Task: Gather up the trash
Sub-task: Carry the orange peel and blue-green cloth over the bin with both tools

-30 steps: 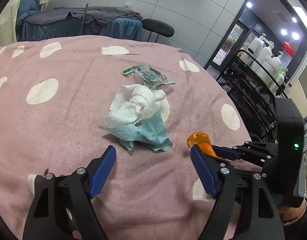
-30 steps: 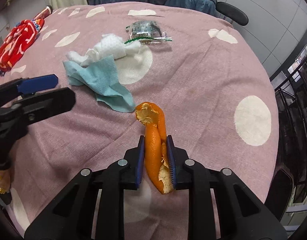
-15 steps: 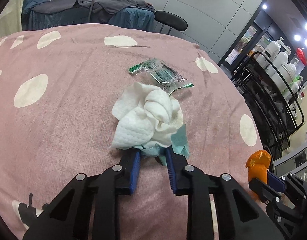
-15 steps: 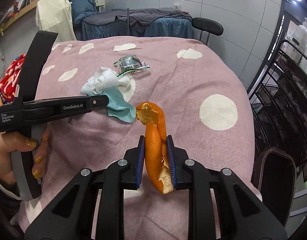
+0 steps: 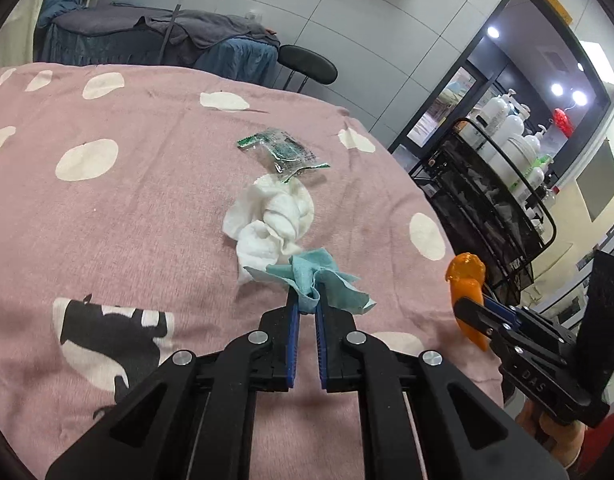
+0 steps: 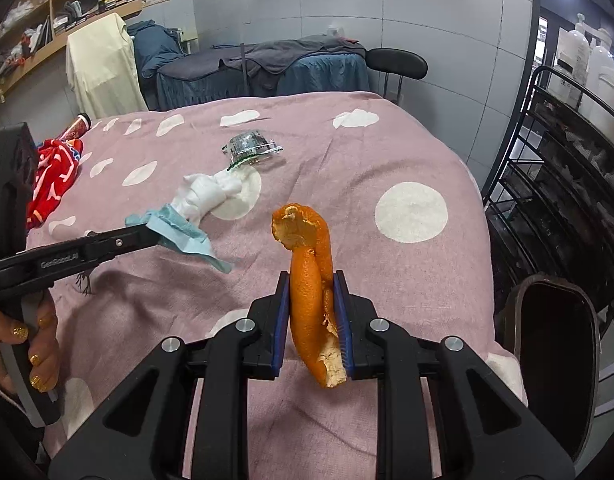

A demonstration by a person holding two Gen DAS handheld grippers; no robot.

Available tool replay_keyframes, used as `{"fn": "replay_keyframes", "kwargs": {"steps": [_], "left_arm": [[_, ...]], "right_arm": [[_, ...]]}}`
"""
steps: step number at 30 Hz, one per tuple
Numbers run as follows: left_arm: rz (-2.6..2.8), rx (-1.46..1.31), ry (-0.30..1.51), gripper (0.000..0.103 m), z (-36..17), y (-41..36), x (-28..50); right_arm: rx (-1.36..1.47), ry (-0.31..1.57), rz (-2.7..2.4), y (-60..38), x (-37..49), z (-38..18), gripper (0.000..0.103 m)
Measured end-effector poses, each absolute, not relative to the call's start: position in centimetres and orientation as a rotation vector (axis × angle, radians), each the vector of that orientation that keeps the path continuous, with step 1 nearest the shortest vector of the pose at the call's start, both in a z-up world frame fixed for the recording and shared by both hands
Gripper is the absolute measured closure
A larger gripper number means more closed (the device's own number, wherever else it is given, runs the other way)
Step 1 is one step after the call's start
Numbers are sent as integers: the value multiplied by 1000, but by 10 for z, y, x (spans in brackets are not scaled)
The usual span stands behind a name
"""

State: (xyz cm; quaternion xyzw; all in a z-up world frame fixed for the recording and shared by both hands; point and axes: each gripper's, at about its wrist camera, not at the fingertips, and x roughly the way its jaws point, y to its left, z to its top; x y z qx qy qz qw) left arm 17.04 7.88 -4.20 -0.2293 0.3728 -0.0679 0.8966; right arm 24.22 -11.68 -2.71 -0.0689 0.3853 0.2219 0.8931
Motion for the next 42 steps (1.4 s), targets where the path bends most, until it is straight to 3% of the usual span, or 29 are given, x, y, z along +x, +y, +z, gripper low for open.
{"fn": "replay_keyframes", "kwargs": {"steps": [11,30,42], "left_arm": [[-210,-425,661,95,-8,42,138],[-399,-321,623,95,12,-48,153],[-503,-239,627,95,20,-104,164]], "right_arm": [[-81,751,451,-140,222,-21,81],[6,629,185,-250,205,-8,81],[139,721,-61,-347,236,-51,81]]}}
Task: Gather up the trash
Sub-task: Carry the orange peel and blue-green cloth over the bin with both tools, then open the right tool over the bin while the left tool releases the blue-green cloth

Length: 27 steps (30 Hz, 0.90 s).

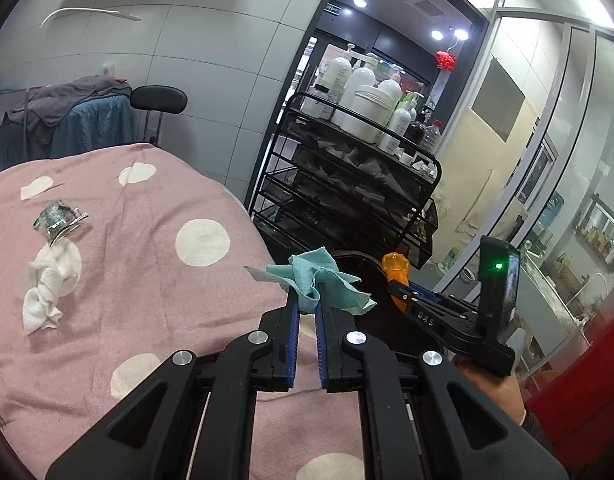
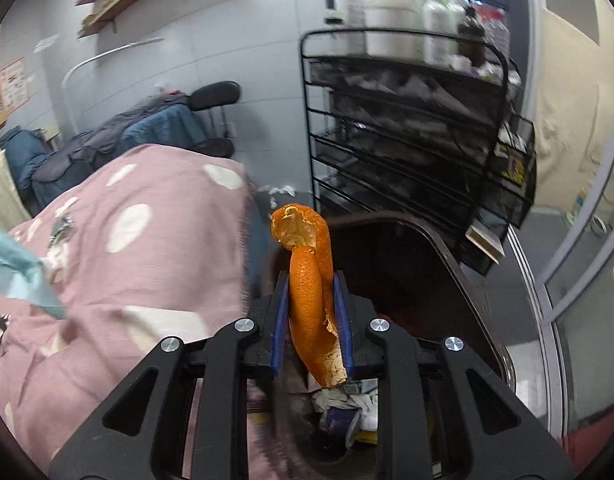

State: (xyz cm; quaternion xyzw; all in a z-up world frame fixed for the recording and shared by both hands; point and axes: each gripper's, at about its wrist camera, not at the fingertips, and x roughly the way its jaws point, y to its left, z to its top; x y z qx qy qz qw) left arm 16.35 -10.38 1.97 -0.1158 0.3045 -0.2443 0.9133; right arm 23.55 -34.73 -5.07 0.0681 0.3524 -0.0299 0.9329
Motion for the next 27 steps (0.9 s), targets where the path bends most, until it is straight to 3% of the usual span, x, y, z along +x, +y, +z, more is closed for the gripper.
{"fn": "replay_keyframes", "kwargs": {"steps": [6,8,10,27], "left_arm": [[-540,-203,647,95,15,-126,168],[-550,-194,659,95,12,-132,169],[-555,-185,668,95,10,-138,170],[-597,-123,705,95,4,-174,195]], "right_arm": [[190,816,-95,-371,249,-89,77],[202,842,-93,-374,252,-100,70],[213,858,-94,-373,252,-108,53],[269,853,-56,-367,238,-114,52]]}}
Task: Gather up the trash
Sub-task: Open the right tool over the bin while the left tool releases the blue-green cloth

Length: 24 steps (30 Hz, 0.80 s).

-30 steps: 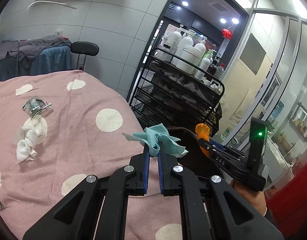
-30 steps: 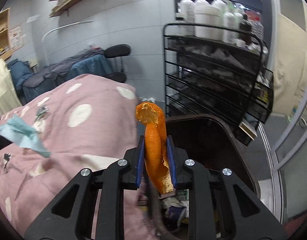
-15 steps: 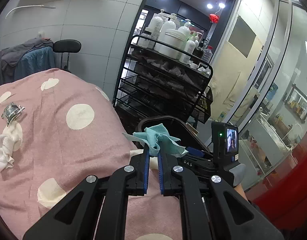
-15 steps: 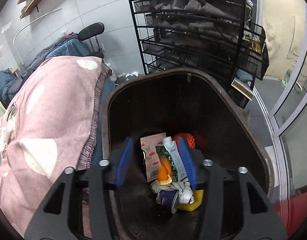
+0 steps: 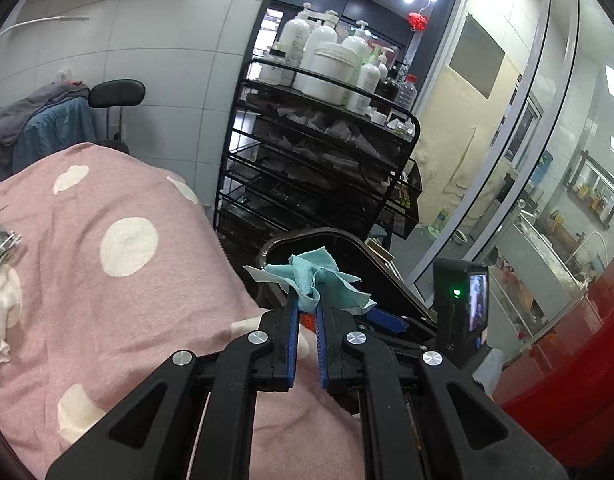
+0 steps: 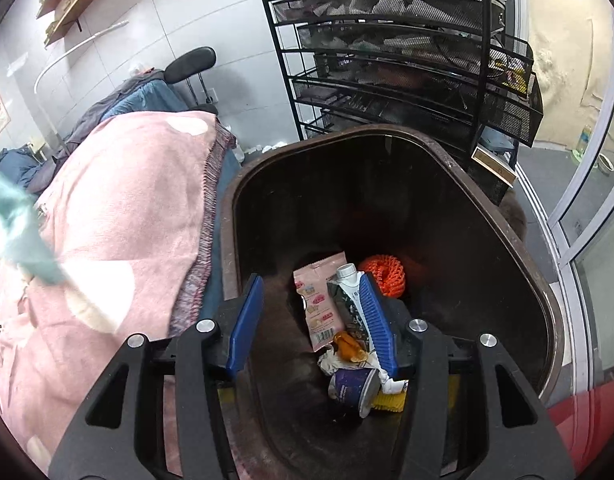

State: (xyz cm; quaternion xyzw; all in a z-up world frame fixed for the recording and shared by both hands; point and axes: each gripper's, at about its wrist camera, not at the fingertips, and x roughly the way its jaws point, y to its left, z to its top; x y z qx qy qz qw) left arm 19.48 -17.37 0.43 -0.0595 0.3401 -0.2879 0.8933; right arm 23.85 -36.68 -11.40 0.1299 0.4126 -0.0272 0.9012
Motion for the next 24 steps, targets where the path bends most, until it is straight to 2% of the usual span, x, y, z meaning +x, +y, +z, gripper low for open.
{"fn": "replay_keyframes", "kwargs": {"steps": [13,19,21,23,24], "left_arm": [[-677,-14,817,95,-21,-248,236],[-699,13,874,94,-34,-272,247],[-693,17,885,79,-37,-275,248],[-693,5,874,53,-36,-273,247],[-693,7,866,48,-36,-272,246]], "right_arm": [[233,782,-88,-367,183,-88,40],[247,789,-100,-370,169,-89,39],[248,794,-101,-370,166,-91,39],[250,794,-106,-371,164,-92,38],[250,794,-108,-371,164,-92,38]]}}
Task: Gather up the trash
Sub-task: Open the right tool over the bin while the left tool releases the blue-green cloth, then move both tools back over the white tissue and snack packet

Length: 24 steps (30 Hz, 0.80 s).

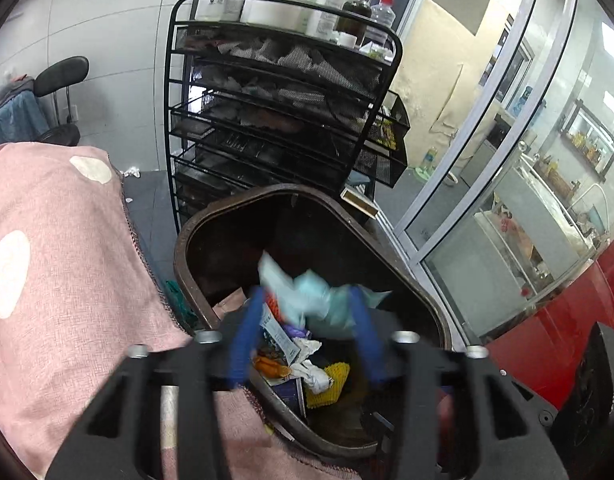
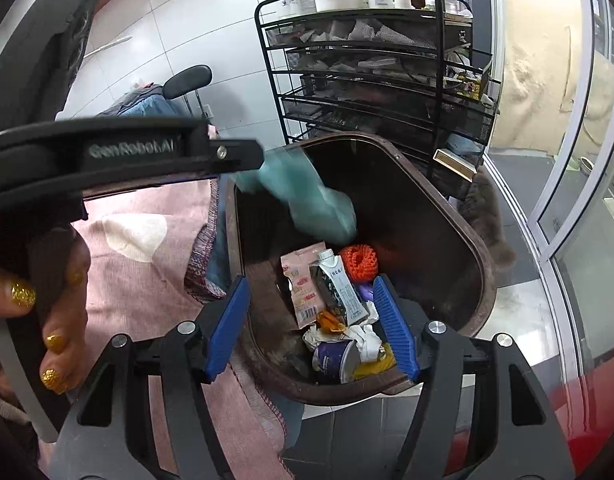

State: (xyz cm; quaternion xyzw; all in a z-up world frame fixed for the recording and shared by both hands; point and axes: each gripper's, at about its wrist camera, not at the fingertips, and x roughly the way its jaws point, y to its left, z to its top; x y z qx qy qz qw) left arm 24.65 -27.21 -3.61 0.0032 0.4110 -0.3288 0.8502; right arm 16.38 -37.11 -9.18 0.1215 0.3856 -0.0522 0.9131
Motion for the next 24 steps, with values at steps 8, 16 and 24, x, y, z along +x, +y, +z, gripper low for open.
{"fn": "replay_keyframes", "kwargs": {"steps": [8,16,24], "left_arm": [[-640,7,801,12,-25,-251,238],[-548,-19,749,6,-11,-202,223],[-430,-80,732,6,-9,-133,204]], "right_arm": [[249,790,-111,-371,165,-91,35],[225,779,-75,-356,171,-83,28],[186,771,-15,-323,181,-77,23]]}}
